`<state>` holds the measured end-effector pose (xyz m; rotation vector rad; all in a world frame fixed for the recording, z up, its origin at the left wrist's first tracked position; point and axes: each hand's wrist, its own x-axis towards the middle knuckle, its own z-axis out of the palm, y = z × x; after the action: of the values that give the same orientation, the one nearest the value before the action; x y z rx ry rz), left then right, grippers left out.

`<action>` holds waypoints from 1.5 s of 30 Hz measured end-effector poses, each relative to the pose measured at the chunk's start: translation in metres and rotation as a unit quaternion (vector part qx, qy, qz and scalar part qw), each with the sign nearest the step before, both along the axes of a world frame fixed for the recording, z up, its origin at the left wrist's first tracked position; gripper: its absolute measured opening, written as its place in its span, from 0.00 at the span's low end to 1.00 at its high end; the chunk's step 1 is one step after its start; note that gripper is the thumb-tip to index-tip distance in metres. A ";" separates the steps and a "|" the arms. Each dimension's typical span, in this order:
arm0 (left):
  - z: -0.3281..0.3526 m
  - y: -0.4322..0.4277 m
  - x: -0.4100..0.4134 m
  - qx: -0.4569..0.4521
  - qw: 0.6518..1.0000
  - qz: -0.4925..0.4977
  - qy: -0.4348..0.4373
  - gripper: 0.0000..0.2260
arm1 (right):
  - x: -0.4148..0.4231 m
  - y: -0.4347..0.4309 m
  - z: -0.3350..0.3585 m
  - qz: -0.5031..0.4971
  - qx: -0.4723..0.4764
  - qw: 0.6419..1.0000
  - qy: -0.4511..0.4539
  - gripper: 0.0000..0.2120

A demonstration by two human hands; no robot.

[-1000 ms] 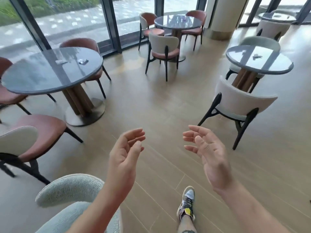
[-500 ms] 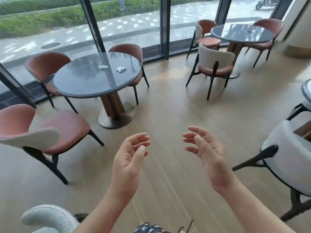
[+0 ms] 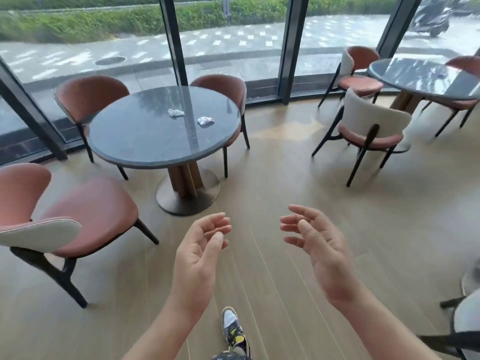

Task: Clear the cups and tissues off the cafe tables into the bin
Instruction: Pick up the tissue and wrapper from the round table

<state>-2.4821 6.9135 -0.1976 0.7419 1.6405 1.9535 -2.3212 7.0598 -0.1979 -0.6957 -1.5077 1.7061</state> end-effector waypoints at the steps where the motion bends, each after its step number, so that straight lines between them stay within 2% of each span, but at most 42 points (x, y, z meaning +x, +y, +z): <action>1: -0.001 0.018 -0.017 -0.001 1.000 -0.002 -0.002 0.15 | -0.018 0.018 0.002 0.000 0.000 1.000 -0.003 0.18; 4: 0.006 0.065 -0.068 0.001 1.000 -0.007 0.007 0.14 | -0.076 0.069 0.016 -0.002 0.002 1.000 0.006 0.21; 7: 0.014 0.107 -0.118 -0.009 1.000 -0.008 0.016 0.13 | -0.131 0.112 0.024 0.015 0.004 1.000 0.006 0.18; 12: 0.014 0.155 -0.175 -0.022 1.000 0.011 0.016 0.13 | -0.197 0.162 0.011 0.044 -0.017 0.999 -0.003 0.18; 24: -0.018 0.298 -0.311 -0.070 0.992 0.102 0.006 0.13 | -0.369 0.329 -0.028 0.125 -0.056 0.991 -0.006 0.17; 32: -0.008 0.414 -0.396 -0.089 0.983 0.160 0.007 0.12 | -0.495 0.465 -0.017 0.206 -0.055 0.977 -0.009 0.17; 35: -0.012 0.441 -0.417 -0.101 0.978 0.181 -0.004 0.12 | -0.528 0.496 -0.018 0.236 -0.046 0.971 -0.020 0.16; 45: -0.028 0.496 -0.498 -0.112 0.973 0.199 -0.041 0.12 | -0.611 0.555 -0.050 0.234 -0.068 0.968 -0.055 0.16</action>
<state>-2.9805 7.4091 -0.2253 0.2538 2.0350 1.9754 -2.9327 7.6152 -0.2474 -0.5368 -1.7443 2.1683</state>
